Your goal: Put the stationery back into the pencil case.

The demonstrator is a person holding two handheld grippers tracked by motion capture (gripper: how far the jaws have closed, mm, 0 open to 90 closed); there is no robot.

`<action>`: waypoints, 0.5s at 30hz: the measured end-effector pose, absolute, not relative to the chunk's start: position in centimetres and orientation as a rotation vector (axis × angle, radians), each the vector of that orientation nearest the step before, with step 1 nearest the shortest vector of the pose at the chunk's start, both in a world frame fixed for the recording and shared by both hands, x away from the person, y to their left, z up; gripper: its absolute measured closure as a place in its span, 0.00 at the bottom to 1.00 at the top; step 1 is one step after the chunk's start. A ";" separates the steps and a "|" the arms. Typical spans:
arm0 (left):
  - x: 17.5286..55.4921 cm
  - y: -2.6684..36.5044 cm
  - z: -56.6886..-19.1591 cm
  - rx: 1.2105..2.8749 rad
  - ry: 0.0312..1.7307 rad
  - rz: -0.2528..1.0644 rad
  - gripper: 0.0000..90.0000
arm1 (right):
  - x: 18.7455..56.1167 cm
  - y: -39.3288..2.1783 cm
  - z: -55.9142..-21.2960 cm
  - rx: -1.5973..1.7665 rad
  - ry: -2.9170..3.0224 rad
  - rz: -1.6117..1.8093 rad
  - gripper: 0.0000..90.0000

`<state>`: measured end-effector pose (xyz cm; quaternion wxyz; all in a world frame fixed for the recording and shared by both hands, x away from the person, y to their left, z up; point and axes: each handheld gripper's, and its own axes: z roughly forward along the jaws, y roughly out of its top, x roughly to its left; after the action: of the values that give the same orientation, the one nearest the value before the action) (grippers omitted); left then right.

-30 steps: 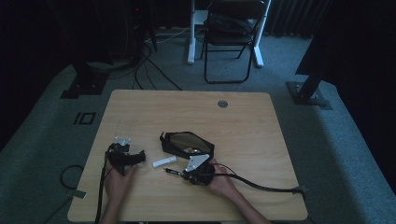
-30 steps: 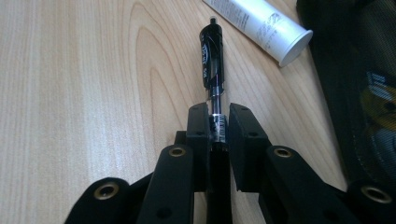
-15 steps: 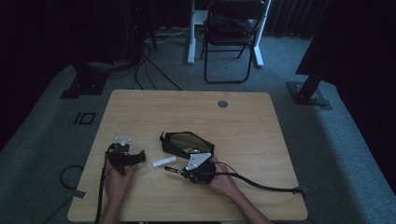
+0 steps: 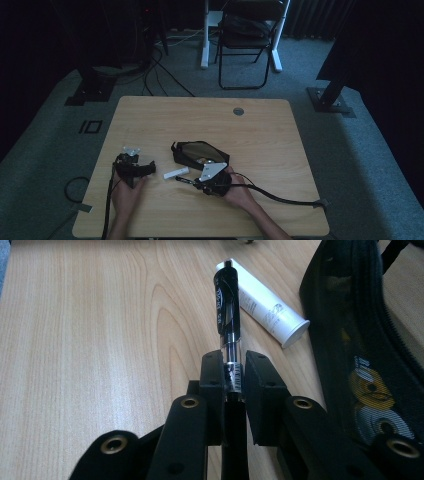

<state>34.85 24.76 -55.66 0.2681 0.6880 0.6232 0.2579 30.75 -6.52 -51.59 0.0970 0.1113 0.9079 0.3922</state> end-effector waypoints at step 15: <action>34.8 24.8 -55.7 1.856 1.681 0.696 0.00 | 30.8 -7.0 -50.5 0.341 2.660 1.189 0.89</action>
<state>34.85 24.76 -55.65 0.2681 0.6880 0.6231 0.2578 30.85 -6.99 -50.47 0.1036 0.1157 0.9019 0.4032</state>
